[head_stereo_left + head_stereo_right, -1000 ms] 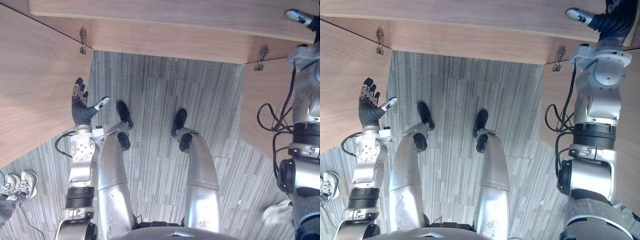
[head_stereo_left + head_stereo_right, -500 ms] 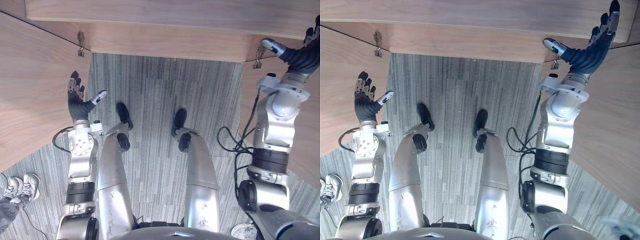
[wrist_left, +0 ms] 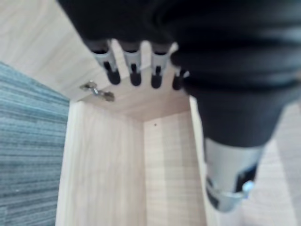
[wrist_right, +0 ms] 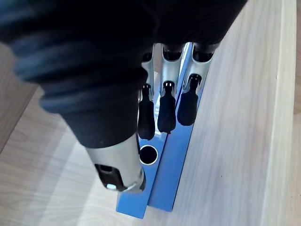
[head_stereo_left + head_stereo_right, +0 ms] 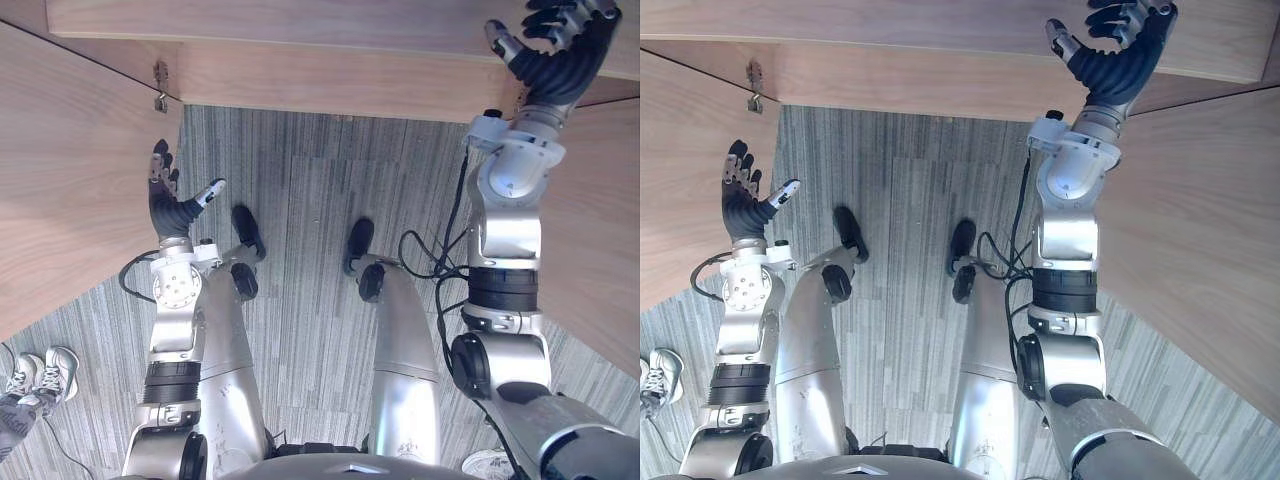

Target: Walk over to the cabinet, pick up the folder, carry it to the office cabinet, place the folder inside the office cabinet, then close the office cabinet door

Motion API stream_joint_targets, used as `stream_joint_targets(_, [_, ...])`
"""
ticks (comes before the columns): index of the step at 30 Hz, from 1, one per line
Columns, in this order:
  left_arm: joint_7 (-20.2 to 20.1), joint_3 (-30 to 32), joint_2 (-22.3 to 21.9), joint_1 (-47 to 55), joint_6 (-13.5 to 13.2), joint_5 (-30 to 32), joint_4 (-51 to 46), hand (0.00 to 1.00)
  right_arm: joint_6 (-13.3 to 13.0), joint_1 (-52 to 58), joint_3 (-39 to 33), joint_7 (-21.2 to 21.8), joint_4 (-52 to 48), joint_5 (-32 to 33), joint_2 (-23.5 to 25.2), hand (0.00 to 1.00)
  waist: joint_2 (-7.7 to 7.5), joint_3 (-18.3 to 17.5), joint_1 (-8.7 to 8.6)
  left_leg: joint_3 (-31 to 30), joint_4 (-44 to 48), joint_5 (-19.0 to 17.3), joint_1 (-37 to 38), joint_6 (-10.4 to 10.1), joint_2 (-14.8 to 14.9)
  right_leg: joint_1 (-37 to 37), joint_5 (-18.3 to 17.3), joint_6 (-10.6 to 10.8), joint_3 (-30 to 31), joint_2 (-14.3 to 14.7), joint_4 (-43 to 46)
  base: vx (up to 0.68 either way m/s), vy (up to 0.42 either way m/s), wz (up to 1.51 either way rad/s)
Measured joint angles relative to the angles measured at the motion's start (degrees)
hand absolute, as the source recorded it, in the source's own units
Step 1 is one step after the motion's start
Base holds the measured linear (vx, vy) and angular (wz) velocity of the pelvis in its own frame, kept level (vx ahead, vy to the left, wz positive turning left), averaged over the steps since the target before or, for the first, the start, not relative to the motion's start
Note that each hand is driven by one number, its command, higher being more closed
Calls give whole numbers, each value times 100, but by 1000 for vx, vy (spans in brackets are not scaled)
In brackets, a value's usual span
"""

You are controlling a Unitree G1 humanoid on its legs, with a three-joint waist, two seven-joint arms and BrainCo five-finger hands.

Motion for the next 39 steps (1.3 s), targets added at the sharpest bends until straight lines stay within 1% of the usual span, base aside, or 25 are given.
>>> stream_joint_targets(2, [2,-42,-2,18,-61,0,0,0,-4,-232,127,0,141,-2,-13,100,0,0,0,-46,108,-33,-124,6,6,-101,-74,10,-11,-13,119,-26,-15,4])
stream_joint_targets(6, [8,-59,-2,43,-65,0,17,0,-10,-630,303,2,548,-2,-27,100,-1,0,11,-78,288,-58,-311,35,24,-280,-102,-16,6,-33,309,-7,-3,1])
stream_joint_targets(9, [30,-119,-2,43,-98,-1,50,0,-5,-740,365,7,662,1,-35,100,-1,0,53,-130,357,-78,-367,28,29,-309,-134,-14,-16,-37,376,-18,-9,2])
stream_joint_targets(14, [131,-182,1,67,-158,-7,117,0,-6,-1246,608,21,1218,31,-347,100,-1,0,58,-154,343,-117,-449,23,13,-365,-192,12,-62,-69,393,-17,-2,4])
stream_joint_targets(16, [139,-281,1,67,-218,-13,169,0,-12,-1506,651,27,1365,140,-484,100,-1,0,60,-144,326,-79,-530,25,-6,-451,-208,-2,-85,-117,438,-22,-8,12])
stream_joint_targets(17, [161,-306,6,65,-229,-14,238,0,-17,-1678,784,42,1542,226,-590,100,-1,0,59,-149,329,-21,-570,35,-21,-485,-188,-36,-91,-132,465,-13,-6,10])
stream_joint_targets(20, [223,-329,7,76,-238,-22,286,0,-20,-2005,1019,58,1929,407,-743,100,-2,1,58,-196,291,15,-618,26,-51,-499,-213,-42,-157,-161,477,-9,-9,10])
stream_joint_targets(24, [244,-345,17,104,-305,-84,287,0,-49,-2335,1216,81,2200,600,-960,100,-2,1,57,-201,153,92,-623,18,-123,-505,-222,-41,-203,-215,442,-15,-6,12])
stream_joint_targets(27, [252,-348,22,179,-314,-178,289,0,-75,-2583,1293,221,2445,798,-1155,100,-2,1,66,-202,50,150,-630,22,-153,-504,-217,-47,-239,-235,385,-24,-3,7])
stream_joint_targets(28, [254,-348,26,203,-314,-195,290,0,-76,-2691,1434,265,2601,907,-1279,100,-2,1,63,-210,14,174,-632,17,-168,-503,-216,-49,-260,-247,370,-19,-4,7])
stream_joint_targets(31, [254,-350,26,213,-322,-239,297,0,-77,-2901,1654,318,2841,1170,-1439,100,-2,1,53,-228,-102,253,-643,9,-194,-502,-206,-66,-321,-262,319,-19,-8,7])
stream_joint_targets(35, [251,-356,23,217,-356,-254,336,0,-85,-2961,1721,505,3067,1424,-1525,100,-2,1,55,-253,-223,354,-636,0,-223,-502,-201,-74,-383,-286,308,-24,-16,9])
stream_joint_targets(39, [241,-355,24,222,-366,-300,336,0,-86,-3008,1732,526,3244,1700,-1648,100,-2,1,60,-227,-336,438,-595,-7,-231,-493,-177,-111,-404,-297,289,-35,-14,5])
